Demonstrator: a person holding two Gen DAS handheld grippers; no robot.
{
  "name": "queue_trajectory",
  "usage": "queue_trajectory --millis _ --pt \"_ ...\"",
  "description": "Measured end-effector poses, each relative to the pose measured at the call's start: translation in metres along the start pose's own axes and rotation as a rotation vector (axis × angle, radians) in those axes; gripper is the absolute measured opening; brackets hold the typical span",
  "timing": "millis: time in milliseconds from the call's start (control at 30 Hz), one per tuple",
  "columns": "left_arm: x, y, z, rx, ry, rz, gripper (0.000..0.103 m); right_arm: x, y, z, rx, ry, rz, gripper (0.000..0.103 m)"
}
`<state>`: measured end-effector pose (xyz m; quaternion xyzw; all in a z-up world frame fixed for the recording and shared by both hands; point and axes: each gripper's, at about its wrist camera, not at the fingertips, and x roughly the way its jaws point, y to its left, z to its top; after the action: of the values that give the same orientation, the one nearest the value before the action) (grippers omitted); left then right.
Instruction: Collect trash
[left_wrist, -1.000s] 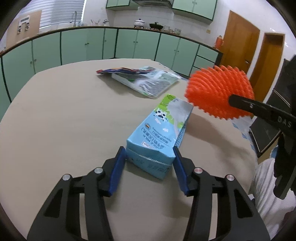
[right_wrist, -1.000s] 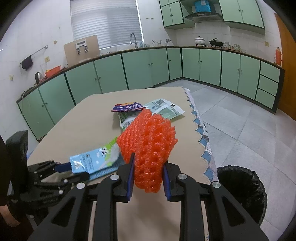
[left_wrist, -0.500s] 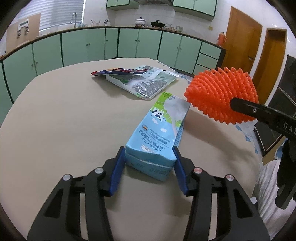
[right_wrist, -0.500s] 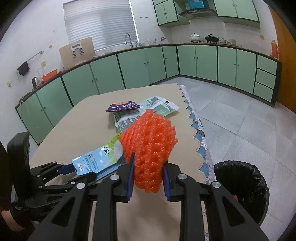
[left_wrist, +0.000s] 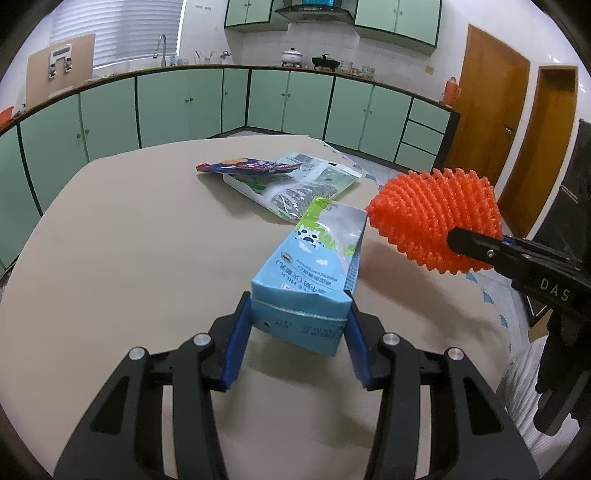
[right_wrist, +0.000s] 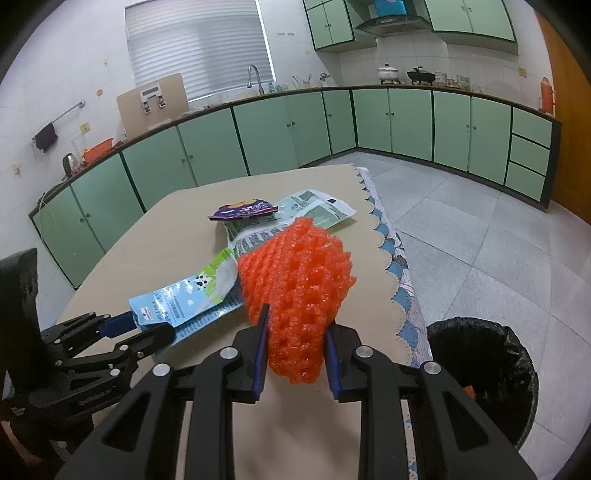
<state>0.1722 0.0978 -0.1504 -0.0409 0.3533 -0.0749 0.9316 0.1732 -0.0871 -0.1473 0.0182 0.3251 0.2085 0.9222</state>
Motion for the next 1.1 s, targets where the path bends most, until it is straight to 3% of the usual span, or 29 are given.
queue_trajectory --millis 567,1100 --pt "-0.028 -0.014 0.022 0.004 -0.082 0.007 0.044 -0.031 -0.014 0.012 0.035 -0.094 -0.019 0.024" --pt "-0.021 -0.08 0.045 0.095 -0.112 -0.091 0.044 -0.067 -0.072 0.009 0.139 -0.126 -0.138 0.024"
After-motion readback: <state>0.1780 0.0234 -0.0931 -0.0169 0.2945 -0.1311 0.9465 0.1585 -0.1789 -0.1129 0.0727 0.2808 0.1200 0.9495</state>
